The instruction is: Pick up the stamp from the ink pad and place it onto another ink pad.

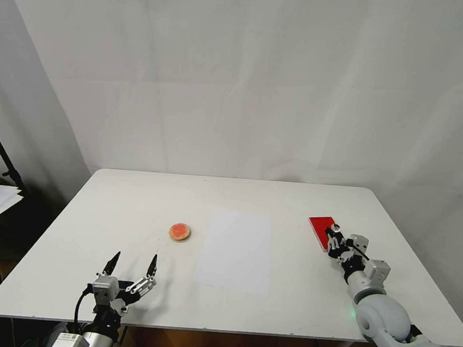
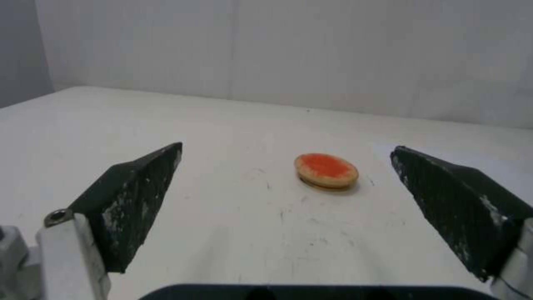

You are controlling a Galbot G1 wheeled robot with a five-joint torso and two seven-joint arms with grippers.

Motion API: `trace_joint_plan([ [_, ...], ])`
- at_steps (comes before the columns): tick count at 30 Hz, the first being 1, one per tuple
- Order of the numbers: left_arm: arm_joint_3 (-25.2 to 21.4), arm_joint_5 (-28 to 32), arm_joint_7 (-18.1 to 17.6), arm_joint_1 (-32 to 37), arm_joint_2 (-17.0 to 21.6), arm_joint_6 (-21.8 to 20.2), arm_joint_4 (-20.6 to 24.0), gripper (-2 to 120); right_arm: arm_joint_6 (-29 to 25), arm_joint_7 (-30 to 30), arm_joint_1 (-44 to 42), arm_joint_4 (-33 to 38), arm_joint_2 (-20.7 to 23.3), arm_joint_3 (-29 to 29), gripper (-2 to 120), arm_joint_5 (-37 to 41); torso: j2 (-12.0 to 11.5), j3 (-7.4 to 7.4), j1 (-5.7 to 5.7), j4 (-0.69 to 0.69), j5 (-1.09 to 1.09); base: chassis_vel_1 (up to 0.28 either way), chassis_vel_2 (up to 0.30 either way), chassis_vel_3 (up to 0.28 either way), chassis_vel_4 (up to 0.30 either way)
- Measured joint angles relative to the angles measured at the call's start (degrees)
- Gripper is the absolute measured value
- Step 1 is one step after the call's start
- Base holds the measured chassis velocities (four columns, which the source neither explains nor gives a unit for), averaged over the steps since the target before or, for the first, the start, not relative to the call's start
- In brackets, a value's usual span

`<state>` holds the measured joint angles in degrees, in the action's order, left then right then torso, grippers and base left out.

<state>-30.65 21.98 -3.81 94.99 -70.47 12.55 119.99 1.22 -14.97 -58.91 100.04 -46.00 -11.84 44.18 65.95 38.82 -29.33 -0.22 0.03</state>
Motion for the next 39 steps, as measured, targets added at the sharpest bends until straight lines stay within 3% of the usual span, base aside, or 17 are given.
trace_joint_plan([
  [4, 0.0, 0.0, 0.0, 0.0, 0.0, 0.0, 0.0, 100, -1.0, 2.9, 4.1, 2.0, 3.8, 3.6, 10, 1.2, 0.0, 0.00, 0.00, -0.01, -0.05, 0.000, 0.000, 0.000, 0.000],
  [8, 0.0, 0.0, 0.0, 0.0, 0.0, 0.0, 0.0, 100, -2.9, 9.1, 16.5, 1.1, 6.0, 17.2, 10, 3.9, 0.0, 0.00, 0.00, 0.02, -0.05, 0.000, 0.000, 0.000, 0.000],
  [9, 0.0, 0.0, 0.0, 0.0, 0.0, 0.0, 0.0, 100, -2.9, 9.1, 16.5, 1.1, 6.0, 17.2, 10, 3.9, 0.0, 0.00, 0.00, 0.02, -0.05, 0.000, 0.000, 0.000, 0.000],
  [14, 0.0, 0.0, 0.0, 0.0, 0.0, 0.0, 0.0, 100, -2.4, 10.2, 30.1, -2.9, 1.2, 34.2, 10, 5.8, 0.0, 0.01, -0.01, 0.02, -0.03, 0.000, 0.000, 0.000, 0.000],
  [18, 0.0, 0.0, 0.0, 0.0, 0.0, 0.0, 0.0, 100, -1.5, 8.4, 33.6, -5.5, -2.3, 40.2, 10, 6.6, 0.0, 0.00, 0.00, 0.02, -0.05, 0.000, 0.000, 0.000, 0.000],
  [29, 0.0, 0.0, 0.0, 0.0, 0.0, 0.0, 0.0, 100, -0.6, 6.2, 34.9, -9.4, -3.9, 45.6, 10, 9.4, 0.0, 0.00, 0.00, -0.01, -0.03, 0.000, 0.000, 0.000, 0.000],
  [39, 0.0, 0.0, 0.0, 0.0, 0.0, 0.0, 0.0, 100, -1.1, 4.1, 35.7, -9.2, -3.5, 45.4, 10, 14.3, 0.0, 0.00, 0.00, 0.00, -0.02, 0.000, 0.000, 0.000, 0.000],
])
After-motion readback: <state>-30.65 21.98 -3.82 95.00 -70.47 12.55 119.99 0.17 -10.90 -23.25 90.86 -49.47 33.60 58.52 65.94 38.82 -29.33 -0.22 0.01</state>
